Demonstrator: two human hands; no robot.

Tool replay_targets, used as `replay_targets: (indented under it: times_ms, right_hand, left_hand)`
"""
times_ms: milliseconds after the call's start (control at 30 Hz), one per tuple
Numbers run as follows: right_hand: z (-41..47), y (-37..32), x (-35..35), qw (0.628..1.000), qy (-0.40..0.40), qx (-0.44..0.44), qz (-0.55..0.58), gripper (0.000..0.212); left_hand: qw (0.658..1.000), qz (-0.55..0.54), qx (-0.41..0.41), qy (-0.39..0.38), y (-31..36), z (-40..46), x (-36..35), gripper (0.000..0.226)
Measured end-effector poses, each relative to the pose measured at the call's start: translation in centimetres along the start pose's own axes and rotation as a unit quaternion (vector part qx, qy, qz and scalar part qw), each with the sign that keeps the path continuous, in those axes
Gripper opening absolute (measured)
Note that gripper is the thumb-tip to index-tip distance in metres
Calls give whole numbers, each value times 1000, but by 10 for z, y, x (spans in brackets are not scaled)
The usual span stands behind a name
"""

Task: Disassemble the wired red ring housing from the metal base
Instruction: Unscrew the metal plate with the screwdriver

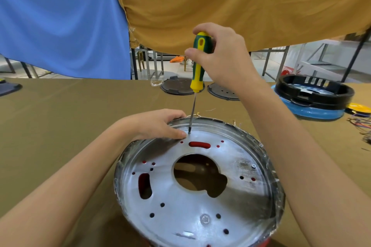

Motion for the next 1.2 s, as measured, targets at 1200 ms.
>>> replay_targets:
  times_ms: [1200]
  right_hand:
    - [-5, -1, -7, 999, 5, 11, 31, 34]
  left_hand:
    - [1000, -11, -15, 24, 3, -4, 2, 38]
Point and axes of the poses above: each hand's wrist, its own z-axis towards the middle knuckle, its own x-axis out of the back of the hand, y = z × x, the point moved 10 cm from there along z, towards the middle knuckle, and after that the axes turned 7 degrees about -z, right-handed, at the moved point
